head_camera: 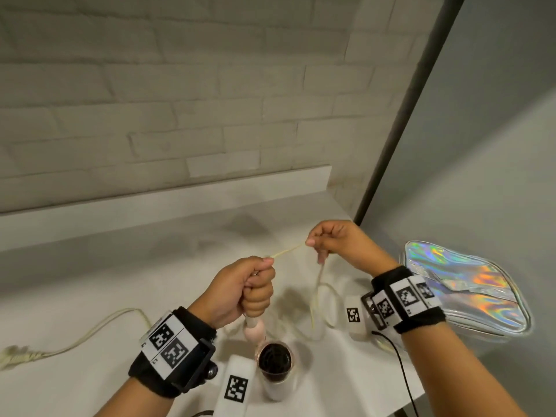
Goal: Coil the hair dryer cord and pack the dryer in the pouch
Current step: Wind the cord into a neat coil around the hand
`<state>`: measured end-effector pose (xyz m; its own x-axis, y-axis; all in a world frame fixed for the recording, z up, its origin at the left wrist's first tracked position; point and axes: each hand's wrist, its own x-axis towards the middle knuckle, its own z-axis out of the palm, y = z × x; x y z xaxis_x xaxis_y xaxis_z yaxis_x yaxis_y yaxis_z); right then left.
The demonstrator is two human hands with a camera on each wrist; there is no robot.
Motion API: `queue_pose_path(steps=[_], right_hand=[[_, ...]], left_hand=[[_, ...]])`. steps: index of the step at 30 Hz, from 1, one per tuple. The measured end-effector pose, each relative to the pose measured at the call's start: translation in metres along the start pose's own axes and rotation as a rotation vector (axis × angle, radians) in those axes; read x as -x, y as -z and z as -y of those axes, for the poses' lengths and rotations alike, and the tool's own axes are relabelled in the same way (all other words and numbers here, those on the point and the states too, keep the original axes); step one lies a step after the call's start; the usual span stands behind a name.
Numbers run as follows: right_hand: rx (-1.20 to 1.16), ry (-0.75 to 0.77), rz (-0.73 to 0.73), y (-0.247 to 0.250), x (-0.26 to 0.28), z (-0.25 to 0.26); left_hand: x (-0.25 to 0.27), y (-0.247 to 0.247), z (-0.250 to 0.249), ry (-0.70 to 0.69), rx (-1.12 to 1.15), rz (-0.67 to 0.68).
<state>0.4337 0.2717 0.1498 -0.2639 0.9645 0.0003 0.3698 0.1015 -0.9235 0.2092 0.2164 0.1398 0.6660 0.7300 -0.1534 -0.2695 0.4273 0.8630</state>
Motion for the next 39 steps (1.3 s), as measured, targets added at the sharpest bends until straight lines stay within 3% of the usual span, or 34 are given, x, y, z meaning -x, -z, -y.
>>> queue_pose_path(steps=[3, 5, 8, 12, 16, 18, 21, 24, 27, 30, 34, 36, 39], right_hand=[[0.379, -0.075, -0.215, -0.005, 0.000, -0.018], [0.601, -0.131, -0.226, -0.004, 0.001, -0.016], [0.693, -0.156, -0.120, -0.012, -0.002, -0.010], [0.761, 0.009, 0.044, -0.040, 0.002, -0.020], [1.064, 0.085, 0.341, -0.078, 0.019, -0.034], [1.053, 0.164, 0.430, -0.088, 0.026, -0.033], [0.988, 0.365, 0.403, -0.083, 0.031, -0.016], [0.861, 0.531, 0.253, -0.065, 0.035, 0.009], [0.742, 0.591, 0.087, -0.051, 0.035, 0.036], [0.701, 0.542, -0.066, -0.035, 0.027, 0.043], [0.547, 0.392, -0.387, 0.010, 0.007, 0.029], [0.474, 0.297, -0.406, 0.021, 0.000, 0.021], [0.262, 0.154, -0.289, 0.005, -0.005, 0.012]], left_hand=[[-0.001, 0.003, 0.000, -0.017, 0.024, -0.052], [0.000, 0.004, 0.000, -0.039, 0.058, -0.063], [-0.001, 0.002, 0.001, -0.093, 0.112, -0.076], [-0.011, -0.006, -0.001, -0.187, 0.150, -0.125], [-0.022, -0.011, -0.005, -0.260, 0.150, -0.179], [-0.029, -0.008, -0.006, -0.308, 0.140, -0.268], [-0.034, 0.001, -0.008, -0.351, 0.076, -0.411], [-0.034, -0.003, -0.010, -0.319, -0.095, -0.471], [-0.032, -0.019, -0.010, -0.254, -0.435, -0.511], [-0.029, -0.029, -0.004, -0.141, -0.657, -0.389], [-0.013, -0.030, -0.004, -0.076, -0.641, -0.198], [-0.008, -0.028, -0.006, -0.071, -0.575, -0.141], [-0.009, -0.022, -0.005, -0.109, -0.398, -0.105]])
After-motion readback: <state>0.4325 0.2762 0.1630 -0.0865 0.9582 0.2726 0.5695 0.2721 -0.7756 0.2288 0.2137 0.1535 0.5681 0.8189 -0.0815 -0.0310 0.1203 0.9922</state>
